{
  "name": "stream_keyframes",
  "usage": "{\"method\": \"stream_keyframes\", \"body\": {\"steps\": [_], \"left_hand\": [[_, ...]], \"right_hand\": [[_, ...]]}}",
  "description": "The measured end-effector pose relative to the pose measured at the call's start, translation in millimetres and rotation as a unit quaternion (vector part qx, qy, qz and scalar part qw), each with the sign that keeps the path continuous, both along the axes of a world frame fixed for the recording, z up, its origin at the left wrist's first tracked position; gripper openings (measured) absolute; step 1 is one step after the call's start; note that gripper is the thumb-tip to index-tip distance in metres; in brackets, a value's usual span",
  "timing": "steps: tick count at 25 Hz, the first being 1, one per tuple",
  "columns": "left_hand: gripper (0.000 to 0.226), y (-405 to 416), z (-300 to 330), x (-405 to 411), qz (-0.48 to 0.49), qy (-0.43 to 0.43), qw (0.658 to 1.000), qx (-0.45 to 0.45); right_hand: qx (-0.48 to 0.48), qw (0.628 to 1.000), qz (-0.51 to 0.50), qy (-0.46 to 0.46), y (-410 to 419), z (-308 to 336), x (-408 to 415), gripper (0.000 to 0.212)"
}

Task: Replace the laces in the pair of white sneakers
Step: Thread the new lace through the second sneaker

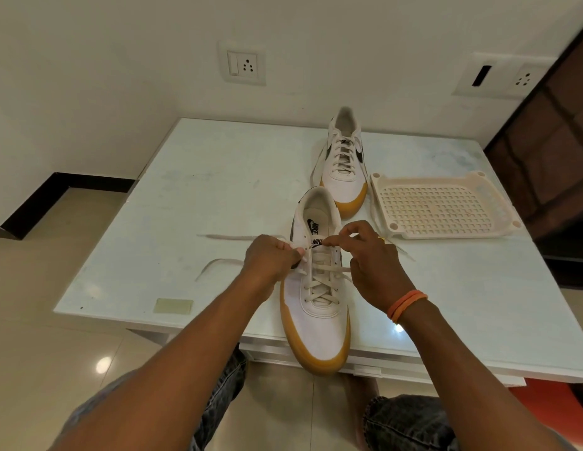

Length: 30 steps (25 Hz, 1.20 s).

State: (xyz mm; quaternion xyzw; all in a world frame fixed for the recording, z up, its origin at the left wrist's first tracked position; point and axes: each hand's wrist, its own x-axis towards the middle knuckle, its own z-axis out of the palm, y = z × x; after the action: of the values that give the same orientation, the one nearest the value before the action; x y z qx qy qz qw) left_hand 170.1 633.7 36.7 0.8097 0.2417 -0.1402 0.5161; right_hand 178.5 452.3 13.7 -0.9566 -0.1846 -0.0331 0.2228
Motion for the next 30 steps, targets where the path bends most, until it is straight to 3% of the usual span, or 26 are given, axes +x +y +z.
{"method": "stream_keyframes", "body": {"steps": [4,6,8,13,16,18,20,22,26,30], "left_hand": [[0.020,7,15,6,0.102,0.016,0.988,-0.115],[0.010,30,25,15,0.166,-0.069,0.980,-0.088],[0.014,58,33,20,0.225,-0.139,0.962,-0.062],[0.016,85,29,23,0.257,-0.150,0.951,-0.083],[0.032,80,16,22,0.180,-0.047,0.982,-0.036],[0.041,71,9,13,0.017,0.055,0.995,0.080],[0.039,55,6,1,-0.162,0.075,0.975,0.132],[0.033,37,5,-6,-0.264,0.036,0.958,0.111],[0.027,19,1,-8,-0.275,-0.057,0.944,0.175],[0.017,18,4,-10,-0.254,-0.033,0.951,0.174]], "right_hand": [[0.023,1.000,0.007,0.014,-3,1,1,0.067],[0.030,0.999,0.010,0.009,-5,1,1,0.067],[0.037,0.999,0.010,0.011,-6,0,1,0.068],[0.046,0.999,0.011,0.016,-4,-1,2,0.068],[0.056,0.998,0.007,0.024,-5,0,1,0.065],[0.062,0.998,0.002,0.033,-4,3,-1,0.063],[0.059,0.998,-0.001,0.030,0,3,-3,0.059],[0.056,0.998,-0.002,0.013,5,2,-6,0.052],[0.072,0.997,-0.011,-0.006,13,0,-13,0.041],[0.070,0.997,-0.009,-0.006,17,2,-16,0.036]]}}
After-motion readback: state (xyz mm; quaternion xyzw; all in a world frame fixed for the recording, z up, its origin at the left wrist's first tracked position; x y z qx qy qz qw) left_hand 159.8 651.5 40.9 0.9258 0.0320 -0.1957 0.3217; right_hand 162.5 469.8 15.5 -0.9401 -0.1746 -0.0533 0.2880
